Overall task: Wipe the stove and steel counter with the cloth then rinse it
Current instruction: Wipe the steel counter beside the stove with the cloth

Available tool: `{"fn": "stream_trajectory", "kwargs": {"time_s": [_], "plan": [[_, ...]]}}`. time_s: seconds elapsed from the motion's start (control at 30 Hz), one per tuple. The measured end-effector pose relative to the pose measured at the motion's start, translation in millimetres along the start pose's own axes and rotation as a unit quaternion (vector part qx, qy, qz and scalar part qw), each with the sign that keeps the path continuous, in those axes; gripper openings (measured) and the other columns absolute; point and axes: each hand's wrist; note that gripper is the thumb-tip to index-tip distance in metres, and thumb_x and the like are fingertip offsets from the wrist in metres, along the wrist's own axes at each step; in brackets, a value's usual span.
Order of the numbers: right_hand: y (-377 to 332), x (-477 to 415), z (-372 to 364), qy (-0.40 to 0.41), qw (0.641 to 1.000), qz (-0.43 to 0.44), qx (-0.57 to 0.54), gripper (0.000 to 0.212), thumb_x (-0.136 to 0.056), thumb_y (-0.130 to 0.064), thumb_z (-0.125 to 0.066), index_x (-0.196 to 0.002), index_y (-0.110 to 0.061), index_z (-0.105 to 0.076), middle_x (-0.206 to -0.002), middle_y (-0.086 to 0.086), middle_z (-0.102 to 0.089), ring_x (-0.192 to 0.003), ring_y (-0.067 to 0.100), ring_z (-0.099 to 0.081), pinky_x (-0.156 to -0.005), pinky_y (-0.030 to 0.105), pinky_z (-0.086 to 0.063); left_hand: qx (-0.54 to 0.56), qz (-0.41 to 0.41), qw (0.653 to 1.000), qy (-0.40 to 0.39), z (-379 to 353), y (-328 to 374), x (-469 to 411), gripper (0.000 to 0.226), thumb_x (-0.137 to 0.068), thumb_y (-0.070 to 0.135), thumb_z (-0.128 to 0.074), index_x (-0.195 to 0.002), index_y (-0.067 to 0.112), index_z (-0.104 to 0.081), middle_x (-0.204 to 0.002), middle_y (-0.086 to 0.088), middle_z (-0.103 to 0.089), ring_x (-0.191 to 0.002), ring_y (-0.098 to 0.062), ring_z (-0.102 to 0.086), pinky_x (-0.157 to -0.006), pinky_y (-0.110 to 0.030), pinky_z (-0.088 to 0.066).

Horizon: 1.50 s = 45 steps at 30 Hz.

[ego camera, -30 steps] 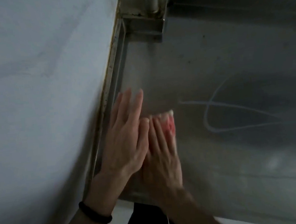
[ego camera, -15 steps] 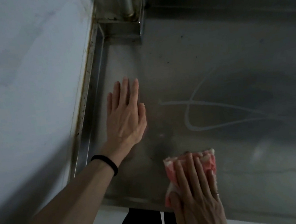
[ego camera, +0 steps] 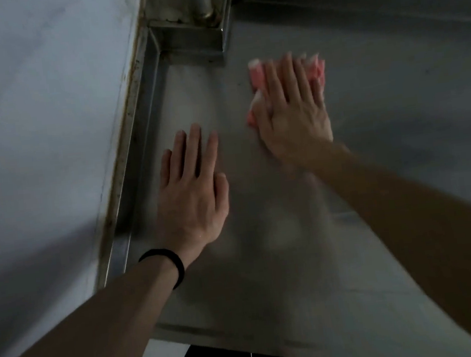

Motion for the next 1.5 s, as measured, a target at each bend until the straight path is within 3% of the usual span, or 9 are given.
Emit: {"fn": "stream_trajectory", "kwargs": {"time_s": [0.13,0.23,0.43,0.6,0.8,1.0,1.17,1.33,1.5], "plan": [[12,-65,11,-0.015,0.999,-0.046,-0.011,0.067,-0.110,-0.050,-0.014,-0.168,-0.022,0.005,-0.175,0.011,0.015,-0.162,0.029,0.014,-0.129,0.049,0.011,0.001,0.004,1.000,0.014,2,2,-1,0.066,-0.106,0.041,-0.027,-0.168,0.021,-0.016,-0.175,-0.011,-0.015,-0.162,-0.032,-0.012,-0.131,-0.051,-0.015],[9,-54,9,0.003,0.999,-0.036,-0.017,0.068,-0.110,-0.049,-0.017,-0.168,-0.020,0.003,-0.176,0.013,0.011,-0.162,0.030,0.011,-0.131,0.052,0.007,-0.002,0.007,1.000,0.010,1,3,-2,0.067,-0.105,0.041,-0.027,-0.168,0.021,-0.016,-0.176,-0.011,-0.013,-0.163,-0.032,-0.011,-0.131,-0.052,-0.015],[-30,127,-23,0.047,0.998,0.029,-0.029,0.063,-0.110,-0.041,-0.030,-0.167,-0.018,-0.020,-0.175,0.014,-0.011,-0.163,0.030,-0.002,-0.131,0.055,-0.007,0.009,0.012,1.000,-0.009,6,4,-2,0.067,-0.105,0.038,-0.030,-0.168,0.020,-0.015,-0.176,-0.011,-0.011,-0.163,-0.031,-0.007,-0.131,-0.053,-0.012],[-55,265,-49,-0.005,0.999,-0.017,-0.047,0.066,-0.103,-0.039,-0.046,-0.165,-0.021,-0.028,-0.175,0.011,-0.014,-0.163,0.027,-0.010,-0.132,0.048,-0.005,0.012,0.017,1.000,-0.012,8,6,-2,0.068,-0.106,0.037,-0.035,-0.168,0.020,-0.015,-0.176,-0.013,-0.011,-0.163,-0.033,-0.007,-0.131,-0.054,-0.013],[-10,145,-20,0.034,0.999,0.038,-0.018,0.064,-0.103,-0.035,-0.049,-0.164,-0.027,-0.032,-0.171,0.014,-0.029,-0.162,0.032,-0.015,-0.131,0.058,-0.009,0.010,0.014,1.000,-0.003,8,6,-4,0.069,-0.103,0.036,-0.035,-0.168,0.018,-0.018,-0.175,-0.013,-0.013,-0.163,-0.033,-0.010,-0.131,-0.054,-0.014],[61,-33,21,0.037,0.999,0.013,0.032,0.065,-0.108,-0.044,-0.027,-0.168,-0.022,-0.016,-0.175,0.017,-0.012,-0.163,0.032,-0.007,-0.131,0.054,-0.005,0.007,0.011,0.999,0.029,3,5,-5,0.069,-0.101,0.035,-0.040,-0.166,0.017,-0.024,-0.174,-0.014,-0.020,-0.161,-0.035,-0.017,-0.129,-0.055,-0.018],[66,-78,25,0.029,0.999,-0.038,0.008,0.067,-0.108,-0.051,-0.020,-0.169,-0.025,-0.008,-0.177,0.012,-0.001,-0.163,0.031,0.001,-0.131,0.053,-0.001,0.005,0.013,0.999,0.037,2,6,-5,0.070,-0.100,0.035,-0.039,-0.166,0.017,-0.025,-0.173,-0.014,-0.021,-0.160,-0.035,-0.019,-0.128,-0.055,-0.020],[33,35,4,0.087,0.996,0.004,0.007,0.064,-0.108,-0.040,-0.036,-0.167,-0.021,-0.020,-0.174,0.014,-0.018,-0.163,0.033,-0.010,-0.128,0.059,-0.012,-0.002,0.013,1.000,0.019,5,5,-5,0.069,-0.101,0.038,-0.036,-0.166,0.017,-0.025,-0.173,-0.015,-0.020,-0.160,-0.037,-0.018,-0.129,-0.056,-0.018],[-6,247,-32,0.016,0.999,-0.011,-0.041,0.072,-0.105,-0.038,-0.046,-0.168,-0.024,-0.015,-0.176,0.010,-0.010,-0.163,0.030,-0.008,-0.126,0.062,-0.019,0.014,0.012,1.000,0.017,6,5,-4,0.070,-0.101,0.035,-0.040,-0.167,0.019,-0.022,-0.174,-0.013,-0.017,-0.161,-0.036,-0.014,-0.131,-0.054,-0.012]]}}
Point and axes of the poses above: each hand's wrist, its own x-axis away from the middle knuckle, its own z-axis out of the back of the hand, y = z × x
